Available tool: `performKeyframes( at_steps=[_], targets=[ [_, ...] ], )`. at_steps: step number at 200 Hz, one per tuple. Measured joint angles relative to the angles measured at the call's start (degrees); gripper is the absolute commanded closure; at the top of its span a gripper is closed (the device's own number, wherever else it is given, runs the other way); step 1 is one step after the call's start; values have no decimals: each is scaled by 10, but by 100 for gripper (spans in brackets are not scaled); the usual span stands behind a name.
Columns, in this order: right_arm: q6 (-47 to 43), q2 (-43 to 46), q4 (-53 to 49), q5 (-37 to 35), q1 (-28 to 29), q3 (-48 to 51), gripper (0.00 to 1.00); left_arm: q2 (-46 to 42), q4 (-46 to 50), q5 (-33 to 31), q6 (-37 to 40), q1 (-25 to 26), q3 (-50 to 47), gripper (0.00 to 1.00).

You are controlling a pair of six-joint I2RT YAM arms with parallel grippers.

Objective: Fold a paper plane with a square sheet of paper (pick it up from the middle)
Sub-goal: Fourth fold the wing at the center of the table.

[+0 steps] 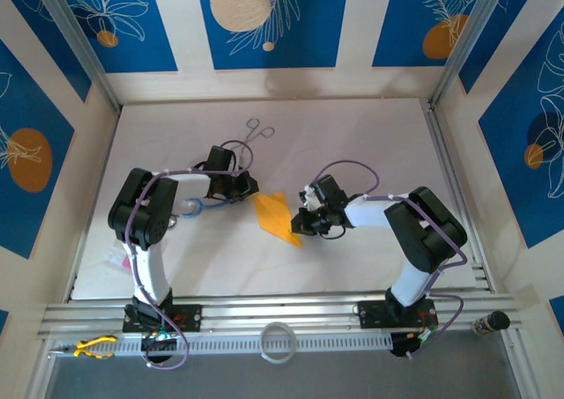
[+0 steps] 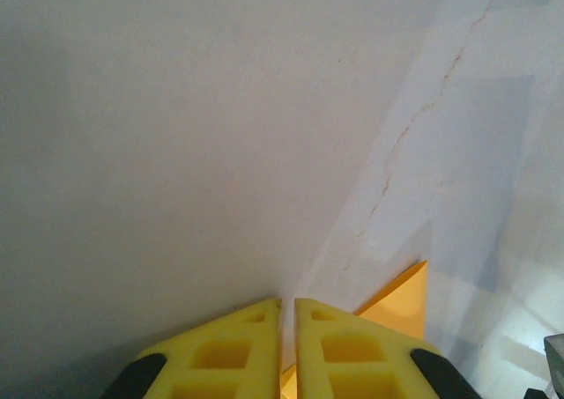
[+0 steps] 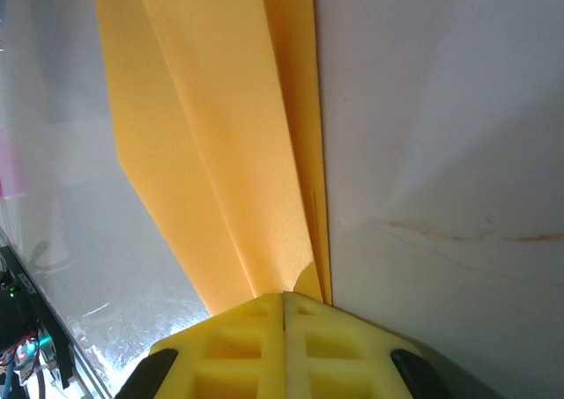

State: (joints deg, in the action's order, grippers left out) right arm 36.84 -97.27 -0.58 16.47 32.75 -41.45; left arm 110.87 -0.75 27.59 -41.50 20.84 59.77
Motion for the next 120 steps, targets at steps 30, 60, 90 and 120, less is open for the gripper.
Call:
performKeyframes(
  at_steps=[30, 60, 90, 120],
  targets=[
    [-2, 0, -2, 2, -1, 0, 100, -5, 7, 0, 10, 0, 1, 83],
    [-4, 0, -4, 2, -1, -1, 100, -36, 18, 0, 12, 7, 1, 82],
    [-6, 0, -9, 2, -2, -2, 100, -63, 12, 5, 11, 30, 1, 82],
    [-8, 0, -17, 2, -2, -6, 100, -60, -18, 24, 5, 67, -14, 83]
  ],
)
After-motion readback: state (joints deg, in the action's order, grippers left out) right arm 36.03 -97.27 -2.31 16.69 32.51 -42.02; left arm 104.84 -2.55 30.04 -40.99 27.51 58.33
